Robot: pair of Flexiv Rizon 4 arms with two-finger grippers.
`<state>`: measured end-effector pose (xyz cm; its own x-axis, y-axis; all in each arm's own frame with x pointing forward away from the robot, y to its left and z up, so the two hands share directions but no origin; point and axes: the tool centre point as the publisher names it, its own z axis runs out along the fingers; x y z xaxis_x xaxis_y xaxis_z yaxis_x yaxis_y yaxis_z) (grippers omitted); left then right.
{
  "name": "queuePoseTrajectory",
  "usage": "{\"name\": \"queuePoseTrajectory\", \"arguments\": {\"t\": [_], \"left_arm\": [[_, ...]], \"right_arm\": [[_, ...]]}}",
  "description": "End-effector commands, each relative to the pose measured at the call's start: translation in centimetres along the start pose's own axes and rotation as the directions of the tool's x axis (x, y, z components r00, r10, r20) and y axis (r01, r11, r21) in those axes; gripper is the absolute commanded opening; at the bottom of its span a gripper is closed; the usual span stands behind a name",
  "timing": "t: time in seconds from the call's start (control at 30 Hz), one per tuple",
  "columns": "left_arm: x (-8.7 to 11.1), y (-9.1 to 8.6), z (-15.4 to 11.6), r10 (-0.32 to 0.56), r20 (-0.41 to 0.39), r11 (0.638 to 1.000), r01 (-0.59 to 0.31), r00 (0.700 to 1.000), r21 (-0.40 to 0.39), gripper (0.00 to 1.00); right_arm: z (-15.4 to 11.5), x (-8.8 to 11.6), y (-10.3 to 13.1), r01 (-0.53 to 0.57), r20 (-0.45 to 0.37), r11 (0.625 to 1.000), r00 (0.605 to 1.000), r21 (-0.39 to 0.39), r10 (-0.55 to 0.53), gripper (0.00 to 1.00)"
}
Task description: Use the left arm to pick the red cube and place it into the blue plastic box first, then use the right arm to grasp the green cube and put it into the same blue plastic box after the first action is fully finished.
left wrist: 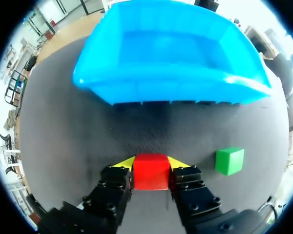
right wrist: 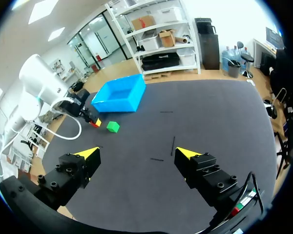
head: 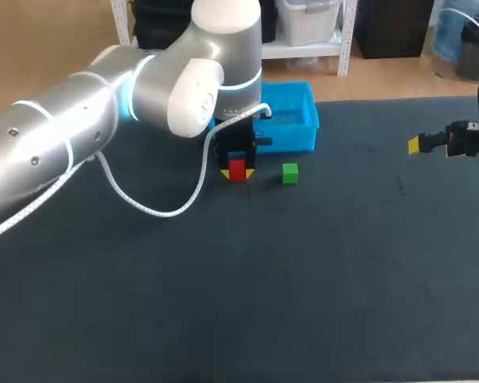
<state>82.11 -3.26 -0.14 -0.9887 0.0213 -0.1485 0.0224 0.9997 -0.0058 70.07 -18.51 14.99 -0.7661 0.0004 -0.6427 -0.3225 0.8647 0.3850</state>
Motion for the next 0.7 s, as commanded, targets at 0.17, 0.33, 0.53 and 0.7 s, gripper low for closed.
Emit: {"name": "queuePoseTrajectory", "arguments": {"t": [0.17, 0.33, 0.53, 0.7], "left_arm": [[1.0, 0.7, -4.6, 0.02, 0.055, 0.999, -0.023, 0.998, 0.043, 0.0], [1.0, 1.0, -7.3, 0.025, 0.087, 0.998, -0.03, 0.996, 0.061, 0.0], [1.1, 1.5, -9.3, 0.037, 0.13, 0.995, -0.048, 0.991, 0.084, 0.0], [1.4, 1.9, -9.3, 0.051, 0.138, 0.994, -0.064, 0.989, 0.093, 0.0]], "right_arm": [[0.0, 0.0, 0.0, 0.0, 0.0, 1.0, 1.0, 0.001, 0.0, 1.0], [0.0, 0.0, 0.0, 0.0, 0.0, 1.0, 1.0, 0.001, 0.0, 1.0], [0.0, 0.0, 0.0, 0.0, 0.0, 1.0, 1.0, 0.001, 0.0, 1.0], [0.0, 0.0, 0.0, 0.0, 0.0, 1.0, 1.0, 0.001, 0.0, 1.0]]}}
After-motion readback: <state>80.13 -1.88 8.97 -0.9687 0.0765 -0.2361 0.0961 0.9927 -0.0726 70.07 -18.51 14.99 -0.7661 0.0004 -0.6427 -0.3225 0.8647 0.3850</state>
